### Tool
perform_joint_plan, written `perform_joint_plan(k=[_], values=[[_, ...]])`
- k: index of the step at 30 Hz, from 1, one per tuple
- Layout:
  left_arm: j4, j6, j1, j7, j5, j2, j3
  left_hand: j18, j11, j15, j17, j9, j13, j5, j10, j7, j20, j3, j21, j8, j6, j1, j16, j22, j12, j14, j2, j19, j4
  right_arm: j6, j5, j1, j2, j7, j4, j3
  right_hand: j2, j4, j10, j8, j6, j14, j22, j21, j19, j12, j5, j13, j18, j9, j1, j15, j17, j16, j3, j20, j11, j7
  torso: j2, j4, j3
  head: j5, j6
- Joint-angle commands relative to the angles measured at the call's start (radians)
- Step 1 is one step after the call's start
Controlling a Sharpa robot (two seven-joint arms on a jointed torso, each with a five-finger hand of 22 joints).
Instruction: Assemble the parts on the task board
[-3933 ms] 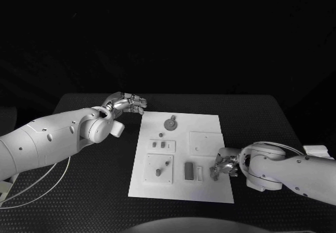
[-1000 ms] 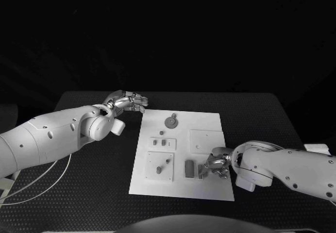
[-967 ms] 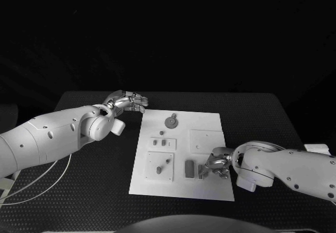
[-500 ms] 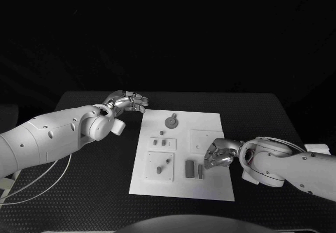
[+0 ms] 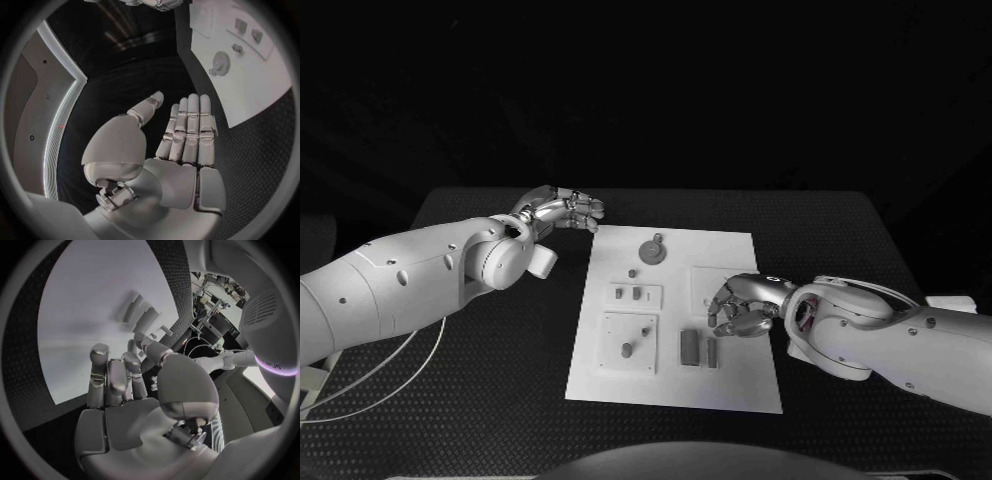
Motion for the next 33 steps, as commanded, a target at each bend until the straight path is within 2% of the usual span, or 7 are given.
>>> perform_joint_plan(k=[1, 9, 22, 28, 33], values=[[0.002, 0.01, 0.001, 0.011, 0.005, 0.001, 0.001, 0.007, 0.001, 0.0, 0.001, -0.001, -0.001, 0.005, -0.005, -0.001, 0.001, 0.0, -0.004, 0.004, -0.007, -0.012, -0.005, 0.002, 0.002, 0.008, 0.001, 0.008, 0.005, 0.017, -0.056, -0.003, 0.005, 0.002, -0.007, 0.0, 0.009, 0.001, -0.001, 0.005, -0.033, -0.003, 0.016, -0.004, -0.004, -0.003, -0.005, -0.002, 0.048, -0.002, -0.004, 0.002, 0.0, -0.006, -0.008, 0.002, 0.003, 0.034, 0.001, 0.0007, -0.0002, 0.0, -0.002], [0.001, 0.01, 0.001, 0.012, 0.005, 0.001, 0.001, 0.007, 0.001, 0.0, 0.002, -0.002, -0.001, 0.005, -0.005, -0.001, 0.001, 0.0, -0.004, 0.004, -0.007, -0.012, -0.006, 0.002, 0.001, 0.009, 0.002, 0.008, 0.006, 0.058, -0.057, -0.009, 0.016, -0.008, -0.014, -0.001, 0.015, 0.008, 0.0, 0.007, -0.029, -0.001, 0.015, -0.005, -0.003, -0.003, -0.005, -0.003, 0.048, -0.006, -0.027, 0.001, 0.004, -0.005, -0.016, 0.006, 0.002, 0.033, 0.0, -0.0001, -0.0004, 0.001, -0.004], [0.001, 0.013, 0.001, 0.011, 0.005, 0.002, 0.001, 0.007, 0.002, 0.0, 0.005, -0.003, -0.002, 0.005, -0.006, 0.0, 0.001, 0.001, -0.005, 0.003, -0.01, -0.015, -0.008, 0.003, 0.001, 0.009, 0.006, 0.009, 0.011, 0.128, -0.051, -0.017, 0.023, -0.011, -0.02, -0.001, 0.039, 0.027, 0.002, 0.021, -0.005, 0.0, 0.014, -0.006, -0.001, -0.001, -0.005, -0.004, 0.048, -0.008, -0.061, -0.005, 0.004, -0.005, -0.014, 0.008, -0.006, 0.025, 0.0, -0.0012, 0.0007, 0.005, -0.007], [0.001, 0.013, 0.001, 0.01, 0.005, 0.001, 0.001, 0.007, 0.002, 0.0, 0.006, -0.003, -0.002, 0.006, -0.006, 0.001, 0.001, 0.002, -0.005, 0.003, -0.01, -0.017, -0.009, 0.003, 0.001, 0.009, 0.007, 0.009, 0.014, 0.129, -0.056, -0.024, 0.033, -0.012, -0.039, -0.001, 0.062, 0.03, -0.001, 0.022, -0.004, -0.003, 0.014, -0.007, -0.003, -0.005, -0.005, -0.008, 0.048, -0.01, -0.066, -0.007, 0.001, -0.006, -0.01, 0.008, -0.007, 0.024, 0.0, -0.0013, 0.0001, 0.004, -0.007], [0.0, 0.013, 0.001, 0.01, 0.005, 0.002, 0.001, 0.007, 0.002, 0.0, 0.007, -0.003, -0.002, 0.006, -0.007, 0.001, 0.001, 0.002, -0.006, 0.003, -0.011, -0.017, -0.009, 0.003, 0.001, 0.009, 0.008, 0.008, 0.014, 0.12, -0.07, -0.031, 0.043, -0.01, -0.062, -0.001, 0.102, 0.006, -0.003, 0.023, -0.007, -0.005, 0.016, -0.006, -0.007, -0.005, -0.005, -0.008, 0.048, -0.011, -0.059, -0.007, 0.001, -0.006, -0.004, 0.007, -0.007, 0.024, 0.0, 0.0005, 0.0008, 0.005, -0.007]])
